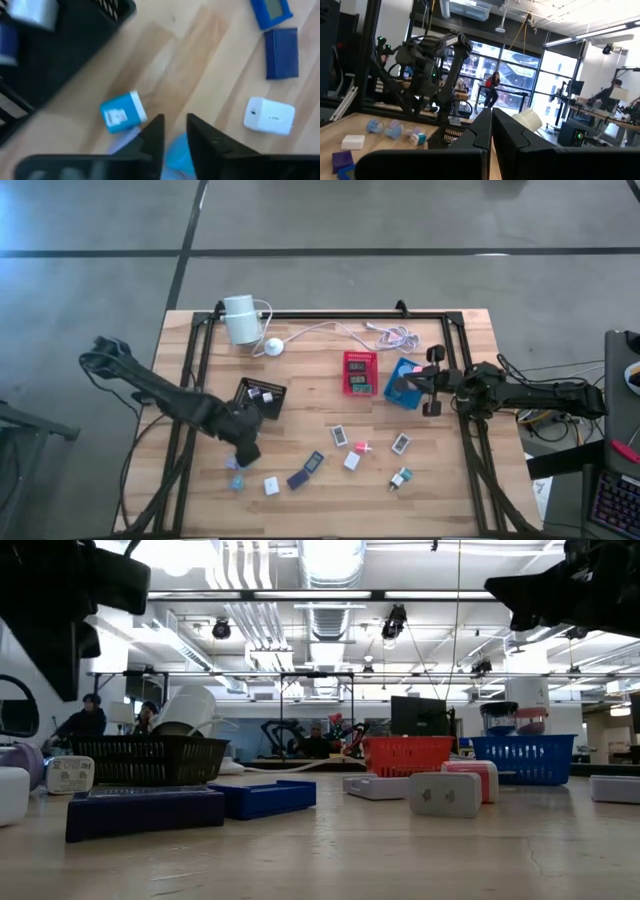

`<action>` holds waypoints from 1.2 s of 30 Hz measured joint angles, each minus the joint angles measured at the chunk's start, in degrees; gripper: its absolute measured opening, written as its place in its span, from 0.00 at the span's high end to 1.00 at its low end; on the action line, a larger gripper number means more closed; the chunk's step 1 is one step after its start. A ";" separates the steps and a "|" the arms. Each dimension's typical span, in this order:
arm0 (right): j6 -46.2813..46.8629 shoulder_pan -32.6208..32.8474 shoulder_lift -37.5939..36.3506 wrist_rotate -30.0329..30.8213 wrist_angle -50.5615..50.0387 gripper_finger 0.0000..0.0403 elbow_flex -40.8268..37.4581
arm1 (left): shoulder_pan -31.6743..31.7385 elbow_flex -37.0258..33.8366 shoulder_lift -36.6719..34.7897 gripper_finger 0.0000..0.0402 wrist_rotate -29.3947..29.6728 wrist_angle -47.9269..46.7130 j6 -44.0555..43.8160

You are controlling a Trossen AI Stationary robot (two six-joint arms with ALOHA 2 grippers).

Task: Pick & Place Office items
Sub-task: Put the left light blue charger adaptor into the black bin

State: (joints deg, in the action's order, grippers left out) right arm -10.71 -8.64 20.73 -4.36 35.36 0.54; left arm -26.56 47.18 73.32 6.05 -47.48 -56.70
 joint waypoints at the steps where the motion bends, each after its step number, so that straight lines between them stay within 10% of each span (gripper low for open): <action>1: 0.01 0.00 0.00 0.00 0.04 0.98 0.00 | 0.11 0.03 0.57 0.72 -0.82 0.03 -1.00; 15: 0.20 0.00 0.00 -0.12 0.04 0.98 0.00 | 4.35 -0.13 8.49 0.25 -7.64 0.28 -3.52; 36: 0.18 0.02 0.00 -0.09 -0.09 0.98 0.00 | 8.10 0.23 9.93 0.22 -7.51 -5.01 -1.56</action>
State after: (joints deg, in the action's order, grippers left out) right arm -10.52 -8.63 20.73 -4.45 35.27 0.54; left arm -18.46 47.41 83.24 -1.46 -52.49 -58.26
